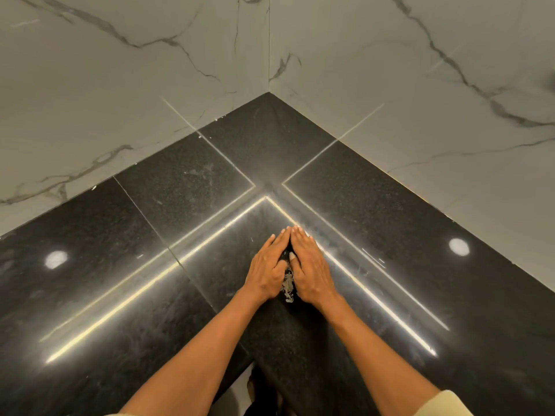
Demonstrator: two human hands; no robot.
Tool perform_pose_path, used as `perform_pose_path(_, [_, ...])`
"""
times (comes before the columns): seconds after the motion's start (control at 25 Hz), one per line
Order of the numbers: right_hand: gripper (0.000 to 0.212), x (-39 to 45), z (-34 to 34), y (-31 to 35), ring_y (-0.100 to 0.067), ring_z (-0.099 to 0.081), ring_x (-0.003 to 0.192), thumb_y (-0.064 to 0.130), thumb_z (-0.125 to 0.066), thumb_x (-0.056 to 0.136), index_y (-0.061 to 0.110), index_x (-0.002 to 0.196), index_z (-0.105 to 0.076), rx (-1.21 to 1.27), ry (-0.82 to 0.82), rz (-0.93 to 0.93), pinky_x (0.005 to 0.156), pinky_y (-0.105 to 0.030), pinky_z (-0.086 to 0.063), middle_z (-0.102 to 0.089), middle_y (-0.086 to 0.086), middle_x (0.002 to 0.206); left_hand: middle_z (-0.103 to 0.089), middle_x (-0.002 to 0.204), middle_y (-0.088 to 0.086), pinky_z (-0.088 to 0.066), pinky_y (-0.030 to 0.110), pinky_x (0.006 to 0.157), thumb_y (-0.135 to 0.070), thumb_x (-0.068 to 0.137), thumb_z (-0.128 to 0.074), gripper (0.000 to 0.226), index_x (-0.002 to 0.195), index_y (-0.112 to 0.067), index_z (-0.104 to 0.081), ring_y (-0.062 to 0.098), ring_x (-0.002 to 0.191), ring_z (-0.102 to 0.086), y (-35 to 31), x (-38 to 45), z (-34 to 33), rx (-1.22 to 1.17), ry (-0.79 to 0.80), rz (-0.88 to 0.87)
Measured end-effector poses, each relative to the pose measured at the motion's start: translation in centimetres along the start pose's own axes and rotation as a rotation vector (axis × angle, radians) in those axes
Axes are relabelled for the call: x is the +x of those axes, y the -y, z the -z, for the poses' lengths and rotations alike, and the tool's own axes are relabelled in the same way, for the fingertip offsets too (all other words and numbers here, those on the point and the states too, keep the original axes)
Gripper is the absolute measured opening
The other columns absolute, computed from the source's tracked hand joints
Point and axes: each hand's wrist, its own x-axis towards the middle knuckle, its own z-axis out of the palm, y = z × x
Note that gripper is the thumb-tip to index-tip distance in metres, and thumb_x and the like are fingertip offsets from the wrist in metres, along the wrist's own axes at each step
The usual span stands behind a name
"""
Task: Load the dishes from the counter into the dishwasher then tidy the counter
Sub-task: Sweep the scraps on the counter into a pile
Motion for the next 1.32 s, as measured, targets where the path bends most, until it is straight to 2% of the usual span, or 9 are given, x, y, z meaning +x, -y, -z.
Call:
perform_pose_path(0.24, [0.053,-6.4,0.2,0.7,-0.003,-0.011,0.152,0.026,-0.028,0.106,0.013,0.156,-0.025,0.036,-0.009,0.055,0.125,-0.030,-0.009,-0.021,-0.001,0.164,-0.037,0.155,-0.004,-0.019,0.027,0.122,-0.034,0.087,-0.029,0.067,0.151,-0.012,-0.036,0.000,0.143,-0.033,-2.2,-6.0,-1.7,-0.093,-0.110,0.043])
perform_pose_path(0.48, [0.053,-11.6,1.2,1.3,-0.004,-0.012,0.153,0.019,-0.035,0.106,0.015,0.157,-0.024,0.095,0.073,0.074,0.125,-0.030,-0.010,-0.019,0.003,0.166,-0.039,0.153,-0.008,-0.018,0.027,0.122,-0.029,0.084,-0.035,0.067,0.149,-0.012,-0.039,0.005,0.143,-0.036,-4.4,-10.9,-4.1,-0.202,-0.165,0.068])
perform_pose_path(0.68, [0.051,-10.2,3.4,-0.4,-0.002,-0.022,0.150,0.016,-0.042,0.103,0.018,0.154,-0.037,0.200,0.063,0.083,0.125,-0.032,-0.018,-0.033,0.007,0.161,-0.043,0.153,-0.004,-0.019,0.029,0.122,-0.020,0.079,-0.042,0.070,0.148,-0.010,-0.041,0.012,0.143,-0.038,-5.3,-11.6,-4.0,-0.379,-0.224,0.119])
perform_pose_path(0.84, [0.060,-3.0,4.6,-3.0,-0.005,-0.005,0.153,0.038,-0.028,0.104,0.019,0.160,-0.020,0.009,0.113,-0.029,0.126,-0.035,-0.010,-0.013,0.004,0.167,-0.031,0.159,0.000,-0.011,0.034,0.125,-0.007,0.077,-0.043,0.077,0.153,-0.012,-0.030,0.008,0.148,-0.025,-4.8,-7.9,-3.0,-0.252,-0.287,0.204])
perform_pose_path(0.96, [0.064,-1.8,3.6,-3.0,-0.010,0.004,0.154,0.043,-0.018,0.103,0.015,0.160,-0.012,-0.181,0.159,0.026,0.127,-0.038,-0.002,-0.002,0.000,0.167,-0.014,0.164,-0.003,-0.006,0.038,0.124,-0.017,0.082,-0.036,0.077,0.157,-0.014,-0.018,0.000,0.150,-0.007,-3.9,-5.8,-2.6,-0.061,-0.166,0.243])
perform_pose_path(1.04, [0.063,-4.1,3.1,-2.0,-0.011,0.003,0.154,0.041,-0.016,0.104,0.014,0.160,-0.012,-0.217,0.171,0.118,0.126,-0.037,-0.001,-0.003,-0.001,0.167,-0.015,0.164,-0.003,-0.006,0.039,0.124,-0.027,0.086,-0.031,0.073,0.157,-0.014,-0.017,0.002,0.151,-0.007,-3.6,-6.1,-3.1,-0.004,-0.113,0.175])
perform_pose_path(1.12, [0.059,-7.4,2.9,-1.1,-0.008,0.000,0.154,0.038,-0.020,0.106,0.015,0.160,-0.015,-0.134,0.170,0.194,0.126,-0.033,-0.001,-0.007,0.000,0.167,-0.024,0.162,-0.002,-0.009,0.038,0.125,-0.028,0.089,-0.031,0.068,0.155,-0.016,-0.022,0.002,0.149,-0.019,-4.3,-7.5,-3.6,-0.071,-0.093,0.138])
perform_pose_path(1.2, [0.055,-10.3,3.3,-0.7,-0.004,-0.012,0.152,0.035,-0.030,0.106,0.017,0.157,-0.027,0.050,0.170,0.189,0.126,-0.031,-0.008,-0.023,0.002,0.165,-0.038,0.155,-0.003,-0.014,0.037,0.124,-0.015,0.088,-0.039,0.062,0.150,-0.020,-0.032,0.001,0.143,-0.033,-5.1,-9.4,-3.9,-0.216,-0.116,0.160])
perform_pose_path(1.32, [0.043,-11.3,4.7,-1.3,-0.003,-0.046,0.135,0.030,-0.046,0.101,0.019,0.141,-0.058,0.275,0.052,0.102,0.114,-0.033,-0.038,-0.058,0.006,0.142,-0.049,0.149,-0.004,-0.023,0.038,0.122,-0.003,0.083,-0.044,0.065,0.147,-0.017,-0.042,0.008,0.141,-0.041,-5.8,-12.0,-4.2,-0.410,-0.198,0.188])
